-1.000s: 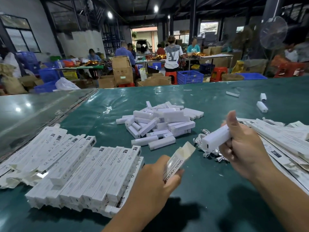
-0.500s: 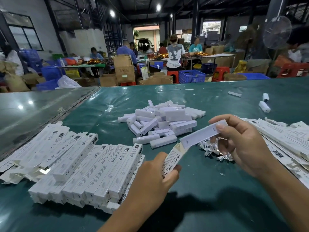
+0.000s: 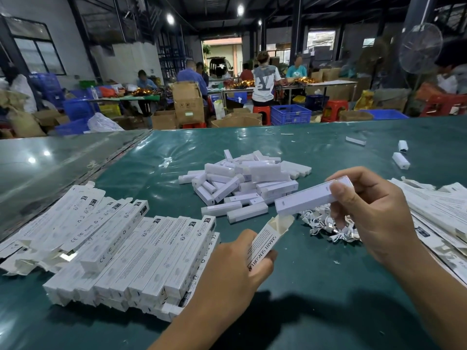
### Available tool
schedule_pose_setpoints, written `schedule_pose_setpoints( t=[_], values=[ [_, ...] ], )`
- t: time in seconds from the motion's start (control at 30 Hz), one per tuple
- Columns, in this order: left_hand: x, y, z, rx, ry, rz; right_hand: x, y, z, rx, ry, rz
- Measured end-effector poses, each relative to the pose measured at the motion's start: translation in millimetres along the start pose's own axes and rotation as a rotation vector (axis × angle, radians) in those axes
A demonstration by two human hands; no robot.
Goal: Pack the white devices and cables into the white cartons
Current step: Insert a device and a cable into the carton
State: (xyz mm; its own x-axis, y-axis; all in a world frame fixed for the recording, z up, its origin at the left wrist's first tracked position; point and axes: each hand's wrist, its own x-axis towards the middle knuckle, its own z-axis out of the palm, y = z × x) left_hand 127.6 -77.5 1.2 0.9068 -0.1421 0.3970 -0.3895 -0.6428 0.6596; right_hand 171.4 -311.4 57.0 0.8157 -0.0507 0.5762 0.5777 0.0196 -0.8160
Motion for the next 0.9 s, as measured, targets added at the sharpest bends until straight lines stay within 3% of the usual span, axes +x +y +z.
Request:
schedule_pose_setpoints(
  t=[0.2,0.53,0.8,0.9],
  values=[
    [0,3,-3,-0.012,0.002,0.017,-2,-4,2,-0.020,0.037,0.017],
    [-4,10,-2,0.322,-0.014,0.100,-8,-10,7,-0.321,0.117,0.113],
    [-4,13,-1,0.439,-0.005,0.085,-6,-14,4,-0.539,0.062,0.255],
    [-5,12,2,0.458,0.006,0.129,-12,-17,10,-0.591,0.030,0.200]
  ],
)
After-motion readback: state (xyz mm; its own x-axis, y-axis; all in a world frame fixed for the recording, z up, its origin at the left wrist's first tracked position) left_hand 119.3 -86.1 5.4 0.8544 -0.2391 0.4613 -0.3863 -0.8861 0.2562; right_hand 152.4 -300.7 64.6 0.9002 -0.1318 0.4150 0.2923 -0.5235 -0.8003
